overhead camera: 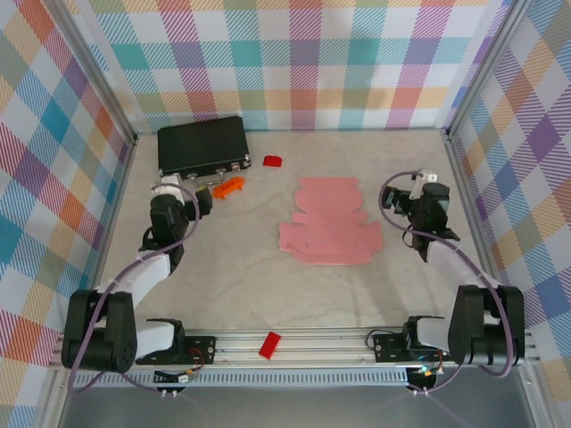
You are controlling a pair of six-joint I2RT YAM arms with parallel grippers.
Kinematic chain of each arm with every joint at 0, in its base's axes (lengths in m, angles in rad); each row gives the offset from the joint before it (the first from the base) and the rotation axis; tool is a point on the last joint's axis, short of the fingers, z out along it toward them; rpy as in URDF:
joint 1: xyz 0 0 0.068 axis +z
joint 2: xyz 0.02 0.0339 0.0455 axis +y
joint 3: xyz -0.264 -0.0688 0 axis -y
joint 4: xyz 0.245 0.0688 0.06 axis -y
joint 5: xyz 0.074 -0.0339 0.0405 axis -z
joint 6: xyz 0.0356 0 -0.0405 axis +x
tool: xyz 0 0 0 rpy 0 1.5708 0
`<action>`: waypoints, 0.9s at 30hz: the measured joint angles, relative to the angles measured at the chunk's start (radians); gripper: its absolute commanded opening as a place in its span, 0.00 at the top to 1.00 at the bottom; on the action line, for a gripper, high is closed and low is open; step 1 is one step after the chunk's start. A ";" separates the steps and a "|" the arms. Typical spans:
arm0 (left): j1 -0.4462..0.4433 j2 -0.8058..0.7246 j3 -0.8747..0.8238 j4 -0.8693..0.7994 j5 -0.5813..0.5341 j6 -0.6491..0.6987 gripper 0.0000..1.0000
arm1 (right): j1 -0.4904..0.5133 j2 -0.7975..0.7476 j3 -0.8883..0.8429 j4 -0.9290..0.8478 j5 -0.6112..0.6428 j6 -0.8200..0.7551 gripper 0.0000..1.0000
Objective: Fold the paper box
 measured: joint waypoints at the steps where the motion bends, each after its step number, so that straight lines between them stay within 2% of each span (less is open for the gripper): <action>1: -0.010 -0.011 0.030 -0.042 0.012 -0.021 0.06 | 0.000 -0.016 0.025 -0.055 -0.008 0.019 0.01; 4: -0.088 -0.019 0.122 -0.178 0.061 -0.087 0.14 | 0.002 -0.056 0.079 -0.211 -0.076 0.082 0.01; 7: -0.222 0.014 0.192 -0.298 0.094 -0.124 0.22 | 0.035 -0.080 0.085 -0.326 -0.146 0.122 0.01; 10: -0.354 0.097 0.268 -0.378 0.131 -0.142 0.35 | 0.106 -0.083 0.085 -0.415 -0.186 0.150 0.04; 13: -0.444 0.218 0.357 -0.417 0.181 -0.153 0.54 | 0.187 -0.080 0.085 -0.465 -0.215 0.180 0.10; 17: -0.510 0.406 0.507 -0.460 0.240 -0.174 0.73 | 0.272 -0.049 0.069 -0.462 -0.243 0.226 0.25; 23: -0.562 0.587 0.639 -0.482 0.299 -0.196 0.99 | 0.328 0.066 0.021 -0.432 -0.260 0.301 0.54; 27: -0.570 0.696 0.718 -0.491 0.322 -0.200 1.00 | 0.362 0.141 0.020 -0.402 -0.271 0.335 0.69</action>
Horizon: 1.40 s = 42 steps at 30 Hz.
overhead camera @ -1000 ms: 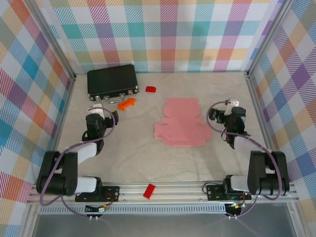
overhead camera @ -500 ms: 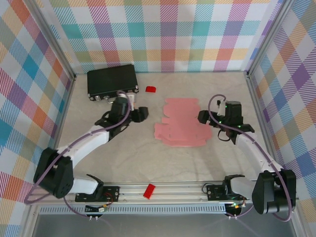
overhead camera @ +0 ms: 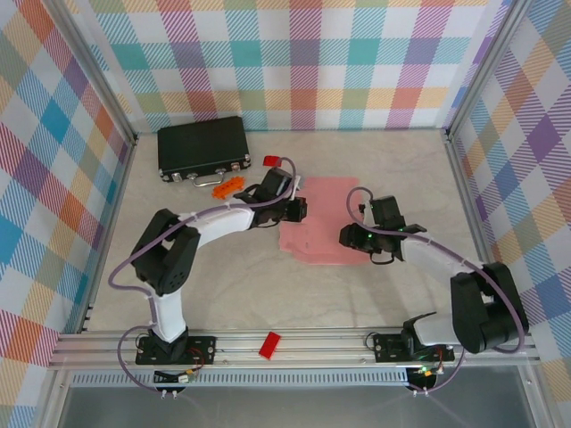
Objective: Fold the paper box
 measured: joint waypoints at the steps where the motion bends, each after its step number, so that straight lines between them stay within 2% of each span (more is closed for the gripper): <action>1: 0.000 0.029 0.026 -0.002 0.005 0.000 1.00 | 0.012 0.014 0.000 0.007 0.000 0.006 0.72; 6: 0.000 0.171 0.165 -0.021 0.018 0.009 1.00 | 0.055 0.079 0.000 0.030 0.012 0.042 0.77; 12: 0.000 0.312 0.303 -0.036 0.035 0.023 1.00 | 0.059 0.120 0.001 0.035 0.055 0.070 0.81; 18: 0.000 0.340 0.306 -0.068 -0.014 0.026 1.00 | 0.059 0.179 0.033 0.023 0.097 0.081 0.82; 23: 0.002 0.259 0.180 -0.042 -0.075 0.018 1.00 | 0.060 0.222 0.086 -0.007 0.132 0.080 0.81; 27: 0.005 0.129 -0.003 -0.034 -0.120 -0.030 1.00 | 0.059 0.282 0.158 -0.026 0.160 0.069 0.81; 34: -0.041 -0.069 -0.277 0.008 -0.103 -0.175 1.00 | 0.058 0.448 0.356 -0.029 0.189 0.021 0.80; 40: -0.071 -0.111 -0.338 0.055 -0.036 -0.262 0.99 | 0.061 0.534 0.492 -0.061 0.190 -0.012 0.79; 42: -0.074 -0.127 -0.329 0.029 -0.039 -0.262 0.94 | 0.062 0.525 0.504 -0.079 0.191 -0.020 0.78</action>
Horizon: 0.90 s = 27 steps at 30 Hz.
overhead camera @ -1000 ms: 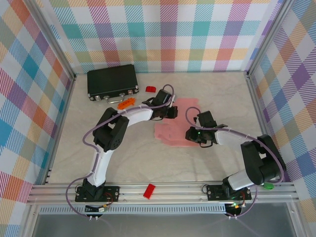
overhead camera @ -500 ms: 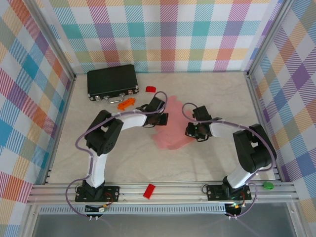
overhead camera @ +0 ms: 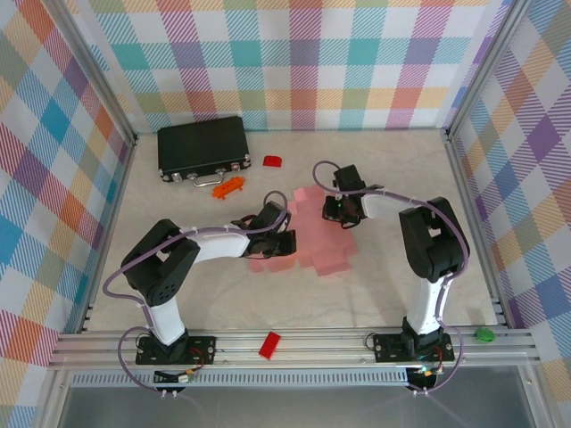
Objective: Fold the paper box
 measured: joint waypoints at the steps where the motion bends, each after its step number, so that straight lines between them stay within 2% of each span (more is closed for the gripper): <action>1: 0.000 -0.008 0.011 -0.017 -0.004 0.003 0.93 | 0.000 -0.010 0.000 -0.008 0.001 -0.003 0.77; 6: 0.025 -0.035 0.107 -0.080 -0.061 0.053 0.93 | 0.007 -0.119 -0.026 -0.040 -0.023 -0.006 0.76; 9: 0.080 -0.032 0.143 -0.099 -0.091 0.093 0.99 | 0.018 -0.201 -0.072 -0.039 -0.054 -0.005 0.76; 13: 0.146 0.010 0.173 -0.117 -0.103 0.158 1.00 | 0.066 -0.251 -0.148 -0.039 -0.079 0.007 0.81; 18: 0.171 0.071 0.172 -0.144 -0.109 0.211 1.00 | 0.111 -0.249 -0.241 -0.036 -0.075 0.049 0.90; 23: 0.171 0.070 0.120 -0.151 -0.104 0.217 1.00 | 0.110 -0.190 -0.238 -0.021 -0.038 0.068 0.92; 27: 0.166 0.009 0.032 -0.121 -0.094 0.192 1.00 | 0.110 -0.115 -0.173 -0.018 -0.016 0.069 0.92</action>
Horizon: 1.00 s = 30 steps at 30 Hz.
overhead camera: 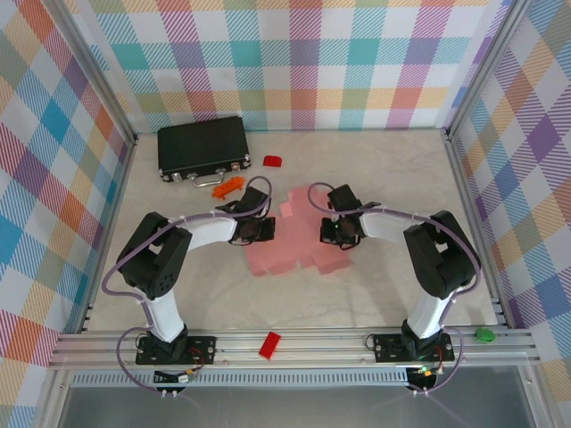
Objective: Fold the paper box
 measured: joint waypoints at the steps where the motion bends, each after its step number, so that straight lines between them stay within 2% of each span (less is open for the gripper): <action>1: -0.005 -0.020 -0.023 0.000 0.000 -0.009 1.00 | 0.000 0.018 0.021 0.002 0.004 -0.001 0.92; 8: -0.082 -0.124 -0.148 0.011 0.005 -0.103 1.00 | 0.000 0.153 0.190 0.002 0.015 -0.040 0.88; 15: -0.157 -0.125 -0.180 0.092 0.062 -0.210 0.99 | 0.000 0.266 0.344 0.002 -0.025 -0.087 0.86; 19: -0.188 -0.106 -0.180 0.142 0.101 -0.253 0.93 | 0.005 0.286 0.383 -0.013 -0.052 -0.107 0.86; 23: -0.189 -0.106 -0.167 0.138 0.103 -0.269 0.84 | 0.015 0.281 0.384 -0.031 -0.061 -0.119 0.84; 25: -0.186 -0.113 -0.149 0.117 0.093 -0.266 0.82 | 0.015 0.257 0.374 -0.038 -0.061 -0.122 0.84; 30: -0.146 -0.160 -0.074 0.050 0.077 -0.224 0.69 | 0.015 0.146 0.345 -0.052 -0.061 -0.125 0.82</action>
